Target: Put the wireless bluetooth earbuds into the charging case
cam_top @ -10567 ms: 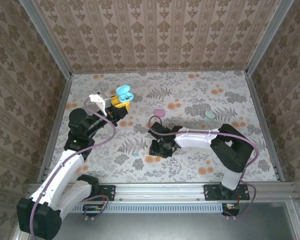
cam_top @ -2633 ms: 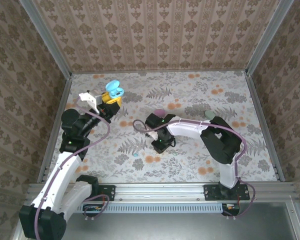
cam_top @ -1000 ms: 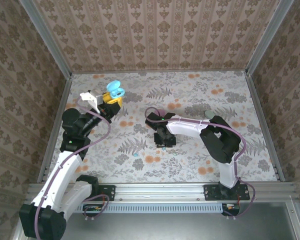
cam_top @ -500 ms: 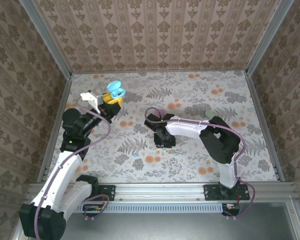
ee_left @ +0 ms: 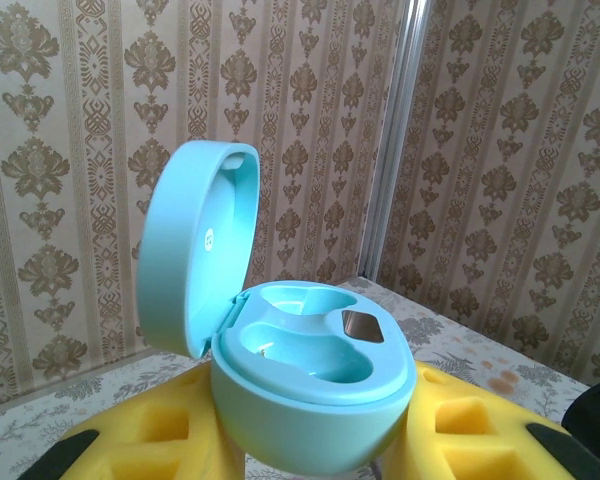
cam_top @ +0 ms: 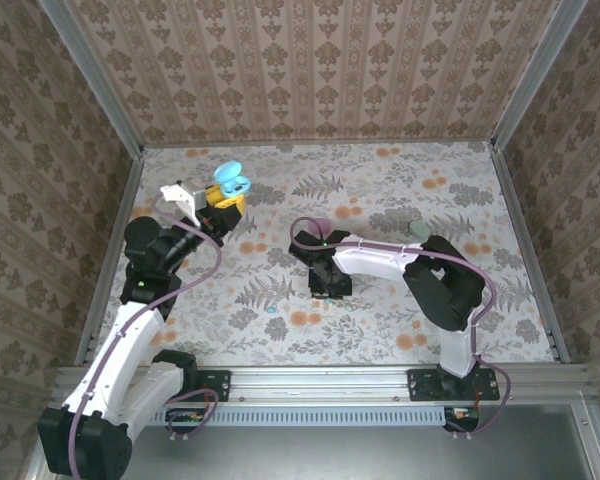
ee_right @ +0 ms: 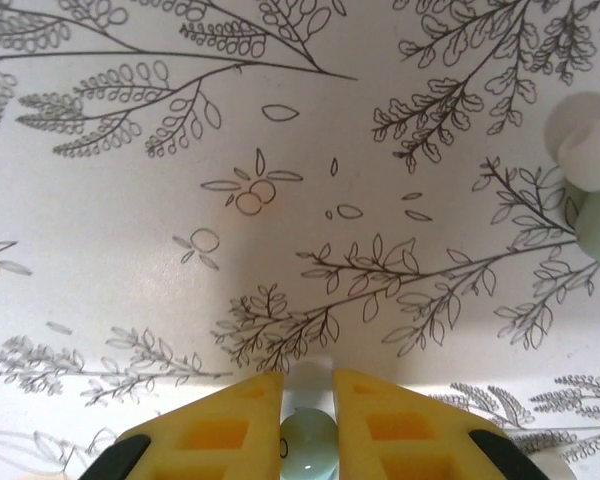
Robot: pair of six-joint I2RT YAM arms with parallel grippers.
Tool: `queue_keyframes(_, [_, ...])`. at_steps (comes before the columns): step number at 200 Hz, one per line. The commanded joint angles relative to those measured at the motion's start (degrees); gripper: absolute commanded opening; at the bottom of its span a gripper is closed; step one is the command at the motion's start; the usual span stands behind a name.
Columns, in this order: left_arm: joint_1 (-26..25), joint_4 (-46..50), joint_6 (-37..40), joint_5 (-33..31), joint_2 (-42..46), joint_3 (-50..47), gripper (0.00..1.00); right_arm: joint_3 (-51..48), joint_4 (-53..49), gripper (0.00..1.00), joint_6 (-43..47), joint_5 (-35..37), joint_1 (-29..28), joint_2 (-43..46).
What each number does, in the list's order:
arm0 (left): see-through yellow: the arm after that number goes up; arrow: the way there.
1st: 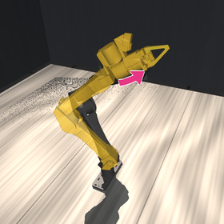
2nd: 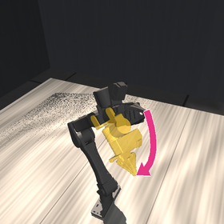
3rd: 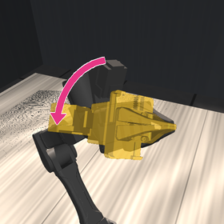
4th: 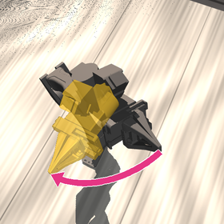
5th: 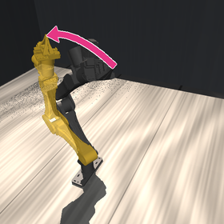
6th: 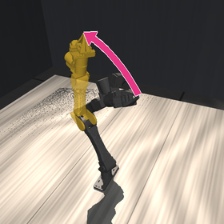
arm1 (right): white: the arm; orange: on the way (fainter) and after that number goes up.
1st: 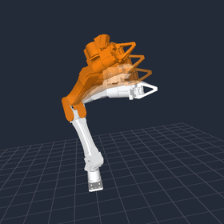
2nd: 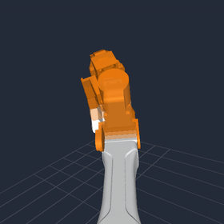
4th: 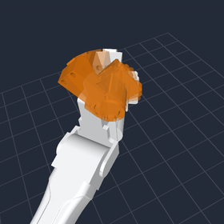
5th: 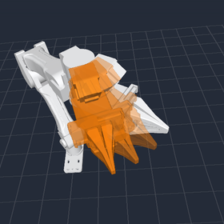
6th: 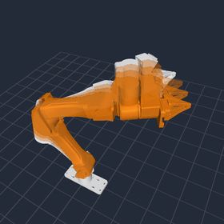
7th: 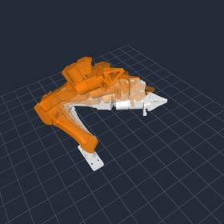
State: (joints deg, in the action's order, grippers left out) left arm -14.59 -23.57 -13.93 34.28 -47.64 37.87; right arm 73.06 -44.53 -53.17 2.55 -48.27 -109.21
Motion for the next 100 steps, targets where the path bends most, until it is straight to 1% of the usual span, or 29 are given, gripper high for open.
queue_keyframes(1, [-0.51, -2.40, -1.01, 0.70, -0.17, -0.08, 0.28, -1.09, 2.66, 0.19, -0.31, -1.76, -0.04, 5.22])
queue_keyframes(30, [-0.74, -2.44, -0.92, 0.80, -0.48, -0.04, 0.29, -4.78, 11.00, 0.20, -0.06, -6.18, 1.59, 13.39])
queue_keyframes(71, [-1.41, -2.88, -0.78, 0.70, -1.21, 0.19, 0.28, -13.98, 34.23, 0.21, -3.06, -25.22, 7.98, 24.24])
queue_keyframes(80, [-1.58, -2.99, -0.78, 0.66, -1.31, 0.11, 0.28, -14.62, 37.25, 0.21, -3.09, -29.52, 9.28, 25.79])
queue_keyframes(100, [-2.04, -3.15, -0.78, 0.61, -1.70, 0.19, 0.29, -15.70, 42.54, 0.21, -3.52, -34.91, 11.65, 28.60])
